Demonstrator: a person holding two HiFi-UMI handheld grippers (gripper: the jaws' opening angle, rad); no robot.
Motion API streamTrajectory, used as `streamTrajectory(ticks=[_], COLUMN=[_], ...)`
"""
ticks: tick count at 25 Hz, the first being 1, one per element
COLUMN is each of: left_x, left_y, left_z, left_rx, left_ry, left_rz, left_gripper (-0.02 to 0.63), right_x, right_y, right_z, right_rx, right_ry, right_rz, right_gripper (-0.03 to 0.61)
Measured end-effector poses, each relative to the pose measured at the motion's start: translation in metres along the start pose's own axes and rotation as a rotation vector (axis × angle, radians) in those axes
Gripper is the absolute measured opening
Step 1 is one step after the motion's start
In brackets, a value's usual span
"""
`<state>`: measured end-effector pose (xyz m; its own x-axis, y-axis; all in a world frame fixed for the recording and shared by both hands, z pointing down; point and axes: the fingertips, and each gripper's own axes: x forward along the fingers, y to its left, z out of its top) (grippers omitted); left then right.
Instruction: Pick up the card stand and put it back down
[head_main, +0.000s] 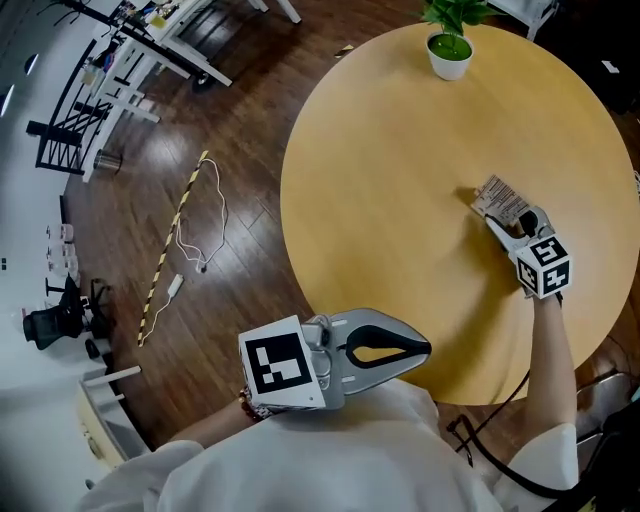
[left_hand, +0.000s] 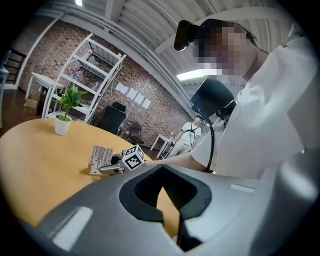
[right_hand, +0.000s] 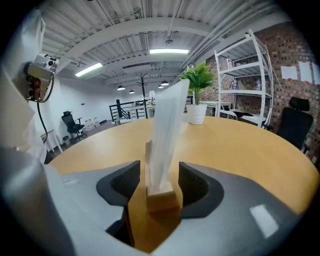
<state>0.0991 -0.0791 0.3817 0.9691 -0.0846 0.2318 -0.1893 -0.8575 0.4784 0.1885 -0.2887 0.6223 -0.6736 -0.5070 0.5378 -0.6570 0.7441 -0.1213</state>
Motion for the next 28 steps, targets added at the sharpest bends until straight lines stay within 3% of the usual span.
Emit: streamTrajectory(ticks=[2,4,8,13,16,22,28], left_x=[0.003,0.005,0.002,0.002,0.000,-0.012,-0.043], left_y=[0.007,0.017,0.030,0.040,0.038,0.031,0.004], left_z=[-0.003,-0.006,-0.009,-0.008,-0.009,-0.005,-0.008], left_rx=[-0.001,-0.013,-0.045,-0.069,-0.064,-0.020,0.072], left_ry=[0.008,0.010,0.002,-0.014,-0.015,-0.060,-0.083], left_rz=[0.014,0.031,0.068,0.082,0.081,0.087,0.047], left_gripper=[-0.012,-0.012,-0.012,-0.012,-0.012,-0.012,-0.012], right_x=[0.008,0.016,0.017,0.002,-0.018,-0.078,-0.144], right_y=[-0.006,-0.010,-0.010,-0.019,-0.012,0.037,0.124], right_z=[-0.004,-0.008,-0.007,0.001,0.011,0.049,0.108], right_rx=[0.009,-0.004,-0.007,0.208,0.197,0.124,0.064], right_ry=[-0.005,-0.012,-0.030,-0.125,-0.165,-0.238,-0.358], right_rz=[0.007,0.012,0.019,0.007,-0.017,-0.041,-0.134], right_gripper=[0.206,0.133,0.135,0.133,0.133,0.132,0.132])
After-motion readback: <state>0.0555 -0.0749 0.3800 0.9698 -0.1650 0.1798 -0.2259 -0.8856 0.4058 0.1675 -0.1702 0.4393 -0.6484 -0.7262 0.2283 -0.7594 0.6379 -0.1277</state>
